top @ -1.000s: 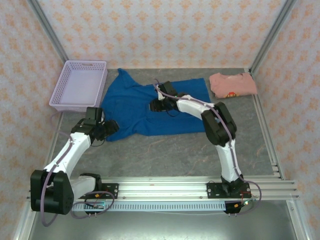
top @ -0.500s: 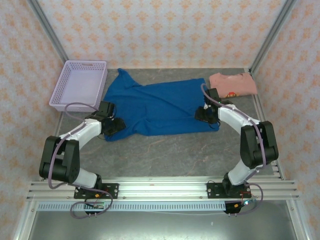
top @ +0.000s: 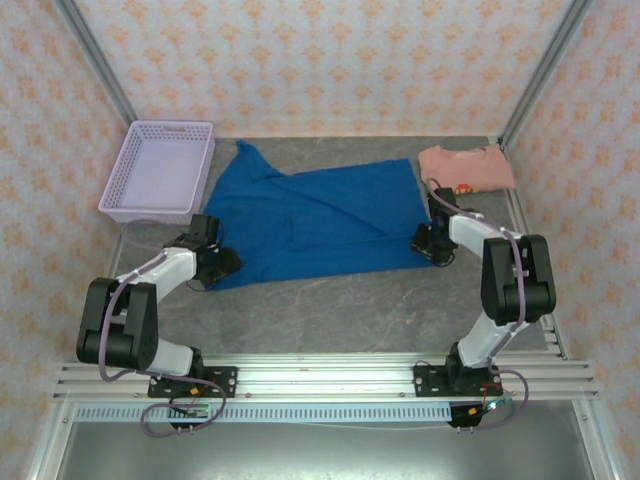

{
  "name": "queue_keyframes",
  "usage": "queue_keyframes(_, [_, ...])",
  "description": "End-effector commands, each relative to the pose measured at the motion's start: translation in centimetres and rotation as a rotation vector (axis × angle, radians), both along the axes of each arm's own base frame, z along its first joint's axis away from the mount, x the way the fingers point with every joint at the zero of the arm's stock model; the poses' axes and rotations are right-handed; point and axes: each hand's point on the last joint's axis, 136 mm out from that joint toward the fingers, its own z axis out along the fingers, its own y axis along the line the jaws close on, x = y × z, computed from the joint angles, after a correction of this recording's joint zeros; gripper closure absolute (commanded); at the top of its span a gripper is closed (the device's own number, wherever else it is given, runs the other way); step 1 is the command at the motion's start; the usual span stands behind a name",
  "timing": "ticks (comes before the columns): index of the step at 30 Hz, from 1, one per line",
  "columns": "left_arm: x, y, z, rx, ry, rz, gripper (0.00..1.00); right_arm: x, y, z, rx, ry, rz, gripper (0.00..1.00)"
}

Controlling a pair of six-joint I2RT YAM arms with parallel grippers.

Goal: Fold the inside-out t-shirt
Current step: Move the T-shirt to the center of the table.

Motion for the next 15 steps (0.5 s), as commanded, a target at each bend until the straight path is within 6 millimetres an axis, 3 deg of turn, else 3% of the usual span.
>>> queue_keyframes(1, [-3.6,0.9,-2.0,0.038,0.107,0.013,0.47,-6.0,-1.8,-2.2,-0.035,0.181,-0.087,0.61])
queue_keyframes(6, [-5.7,0.1,-1.8,0.017,0.114,0.017,0.46,-9.1,-1.2,-2.3,0.019,0.193,-0.15,0.62])
queue_keyframes(10, [-8.4,-0.8,-2.3,0.02,0.145,0.017,0.46,-11.3,-1.4,-1.9,0.018,0.183,-0.192,0.63])
queue_keyframes(12, [-9.4,-1.0,-2.1,0.015,0.144,0.032,0.46,-11.3,-1.4,-0.8,0.005,0.143,-0.174,0.63])
queue_keyframes(15, [-7.7,-0.4,1.3,0.039,0.012,0.055,0.45,-8.9,-0.7,2.7,-0.023,-0.015,-0.086,0.6])
